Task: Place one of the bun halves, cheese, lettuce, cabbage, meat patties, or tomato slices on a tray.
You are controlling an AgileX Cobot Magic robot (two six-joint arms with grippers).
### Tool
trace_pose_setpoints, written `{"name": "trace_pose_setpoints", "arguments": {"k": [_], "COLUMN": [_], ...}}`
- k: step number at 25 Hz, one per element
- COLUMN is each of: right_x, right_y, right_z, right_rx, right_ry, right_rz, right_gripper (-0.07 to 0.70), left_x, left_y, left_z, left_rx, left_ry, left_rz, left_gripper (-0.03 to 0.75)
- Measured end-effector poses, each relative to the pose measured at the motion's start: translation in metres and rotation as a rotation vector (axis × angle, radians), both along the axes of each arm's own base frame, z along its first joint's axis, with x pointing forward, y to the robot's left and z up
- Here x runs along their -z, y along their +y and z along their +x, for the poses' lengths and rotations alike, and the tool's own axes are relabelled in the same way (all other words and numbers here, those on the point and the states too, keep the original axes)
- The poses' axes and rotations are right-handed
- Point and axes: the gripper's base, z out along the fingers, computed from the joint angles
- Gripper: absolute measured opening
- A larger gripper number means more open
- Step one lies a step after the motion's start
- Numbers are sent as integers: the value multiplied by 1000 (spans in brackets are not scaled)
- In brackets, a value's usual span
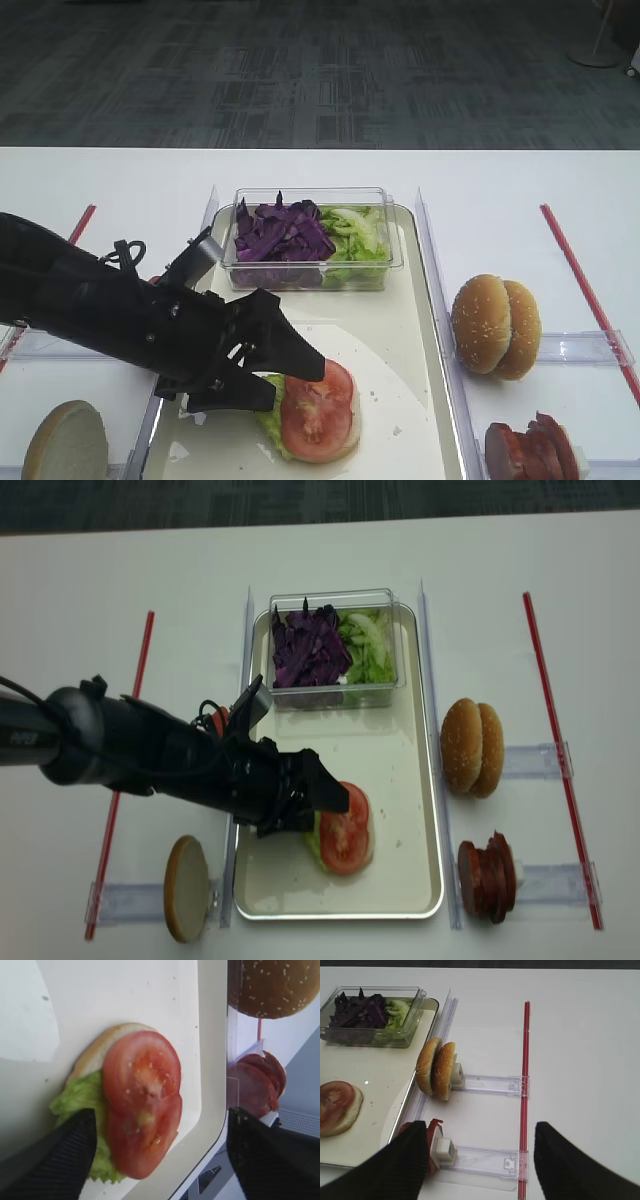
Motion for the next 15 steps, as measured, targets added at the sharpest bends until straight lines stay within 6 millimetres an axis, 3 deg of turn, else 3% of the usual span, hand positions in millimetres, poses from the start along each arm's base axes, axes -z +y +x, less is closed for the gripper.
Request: {"name": "trace_pose_setpoints", "arguments": {"k": [7, 15], "right_x": [0, 0], "right_y": [0, 0], "right_z": [0, 0], "right_rx": [0, 0], "right_ry": [0, 0], "right_rz": [0, 0], "right_gripper": [484, 484], "left_x": [-7, -24], "left_y": [7, 6], "left_z": [2, 18], "left_rx": [39, 137], "left_ry": [14, 34], "left_rz": [84, 195], "left_gripper": [510, 510]}}
